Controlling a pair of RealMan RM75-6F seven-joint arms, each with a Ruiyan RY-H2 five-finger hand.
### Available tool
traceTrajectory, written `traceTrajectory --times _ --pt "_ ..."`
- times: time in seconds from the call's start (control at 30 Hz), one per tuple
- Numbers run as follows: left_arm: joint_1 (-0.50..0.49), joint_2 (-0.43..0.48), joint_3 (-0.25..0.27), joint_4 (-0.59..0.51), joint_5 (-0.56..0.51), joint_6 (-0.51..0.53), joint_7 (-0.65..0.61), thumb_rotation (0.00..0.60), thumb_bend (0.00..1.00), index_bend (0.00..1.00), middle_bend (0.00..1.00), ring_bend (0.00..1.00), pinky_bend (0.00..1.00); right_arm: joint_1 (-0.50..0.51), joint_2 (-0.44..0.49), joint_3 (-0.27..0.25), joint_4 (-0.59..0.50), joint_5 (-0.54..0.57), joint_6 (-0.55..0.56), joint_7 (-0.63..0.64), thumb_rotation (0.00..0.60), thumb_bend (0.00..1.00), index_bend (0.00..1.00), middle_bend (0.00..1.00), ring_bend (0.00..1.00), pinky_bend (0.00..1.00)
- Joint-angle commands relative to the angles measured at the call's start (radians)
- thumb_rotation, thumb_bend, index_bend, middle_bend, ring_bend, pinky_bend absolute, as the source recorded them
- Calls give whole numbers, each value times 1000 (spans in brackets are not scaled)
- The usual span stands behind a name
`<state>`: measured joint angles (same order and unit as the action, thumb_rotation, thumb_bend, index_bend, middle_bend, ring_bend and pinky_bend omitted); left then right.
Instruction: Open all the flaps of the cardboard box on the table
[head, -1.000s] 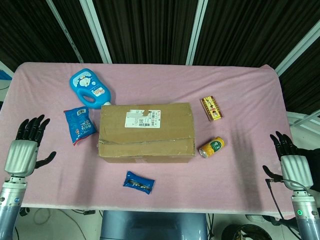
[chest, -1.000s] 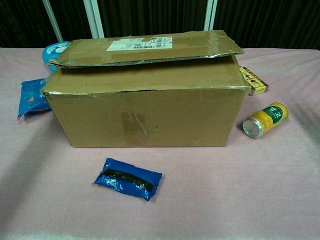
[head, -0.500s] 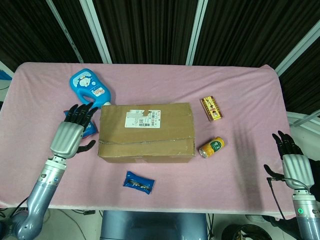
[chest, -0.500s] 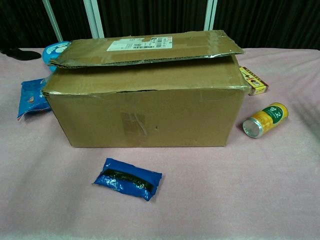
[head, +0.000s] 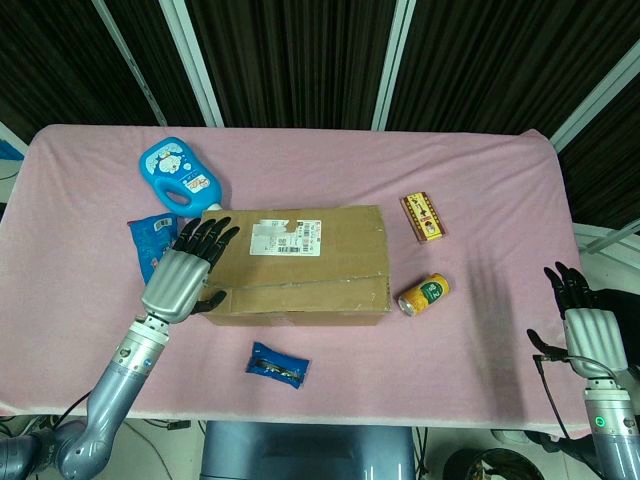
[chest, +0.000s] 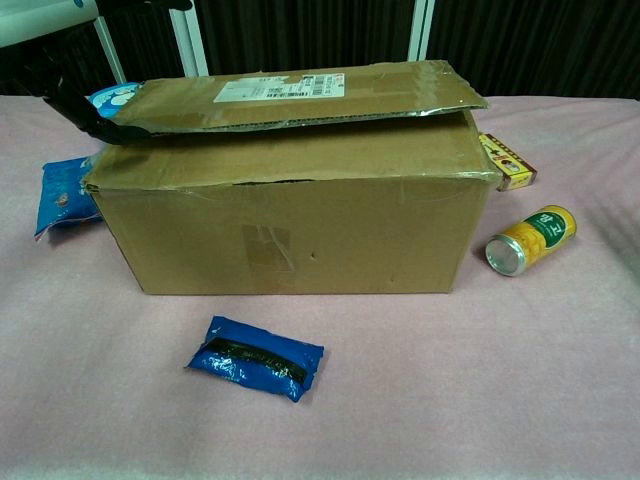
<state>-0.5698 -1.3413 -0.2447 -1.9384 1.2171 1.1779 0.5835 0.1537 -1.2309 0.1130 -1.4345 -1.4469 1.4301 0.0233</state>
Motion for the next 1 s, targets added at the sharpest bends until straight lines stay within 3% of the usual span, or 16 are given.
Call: traceTrajectory --times 0.03,0.33,0.57,0.7,1.0 --pt "-5 -4 4 5 -1 2 4 600 206 0 0 0 0 0 -1 0 0 1 -1 1 569 301 0 0 0 236" --pt "-47 -32 8 50 -47 -19 24 600 234 0 0 0 0 -1 0 3 -6 11 -6 2 569 301 0 0 0 236" --pt "-71 -47 6 73 -63 -24 31 600 404 0 0 0 0 -1 1 5 -8 17 -8 6 570 302 0 0 0 236" --pt "-86 -49 -4 82 -60 -18 23 600 436 0 0 0 0 -1 1 5 -11 20 -10 6 569 302 0 0 0 236" --pt "-150 -24 -76 131 -35 -12 23 600 436 0 0 0 0 -2 4 9 -16 34 -20 16 568 303 0 0 0 236"
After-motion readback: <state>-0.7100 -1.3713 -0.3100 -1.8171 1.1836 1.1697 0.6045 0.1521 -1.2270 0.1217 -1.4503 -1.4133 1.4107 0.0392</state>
